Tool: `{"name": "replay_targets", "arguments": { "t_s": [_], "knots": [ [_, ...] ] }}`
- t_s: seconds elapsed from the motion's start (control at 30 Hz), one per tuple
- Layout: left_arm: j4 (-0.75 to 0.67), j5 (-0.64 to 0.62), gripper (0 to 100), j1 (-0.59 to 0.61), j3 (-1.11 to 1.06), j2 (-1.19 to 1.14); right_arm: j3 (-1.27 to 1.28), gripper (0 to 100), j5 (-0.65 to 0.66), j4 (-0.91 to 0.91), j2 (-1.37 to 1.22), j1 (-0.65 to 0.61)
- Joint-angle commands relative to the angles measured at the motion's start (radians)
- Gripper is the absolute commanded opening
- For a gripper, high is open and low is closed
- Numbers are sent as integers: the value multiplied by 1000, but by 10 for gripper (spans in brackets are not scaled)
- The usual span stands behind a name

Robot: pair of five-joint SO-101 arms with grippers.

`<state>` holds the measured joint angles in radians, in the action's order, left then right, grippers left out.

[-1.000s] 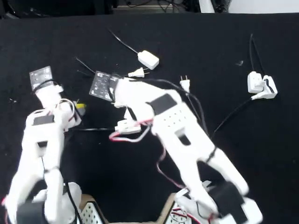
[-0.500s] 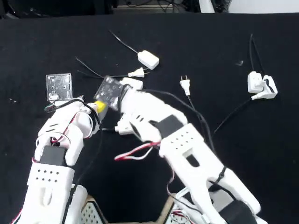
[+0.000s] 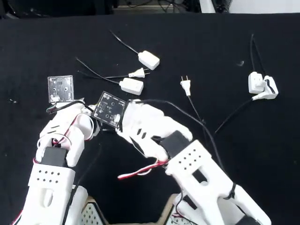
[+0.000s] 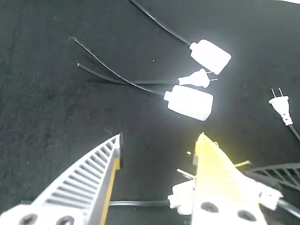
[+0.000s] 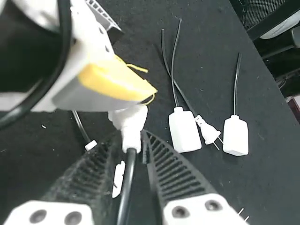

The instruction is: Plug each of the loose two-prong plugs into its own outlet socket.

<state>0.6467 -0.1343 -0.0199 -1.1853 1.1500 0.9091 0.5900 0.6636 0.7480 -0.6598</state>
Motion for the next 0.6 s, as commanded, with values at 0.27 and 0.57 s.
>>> {"name": "replay_targets", "arguments": {
  "t_s": [0.27, 0.57],
  "knots": [
    [6, 12, 256, 84, -8, -6, 81, 11, -2, 14, 47, 124],
    [-11, 127, 256, 168, -236, -8, -251, 11, 262, 474, -67, 160]
  ]
}}
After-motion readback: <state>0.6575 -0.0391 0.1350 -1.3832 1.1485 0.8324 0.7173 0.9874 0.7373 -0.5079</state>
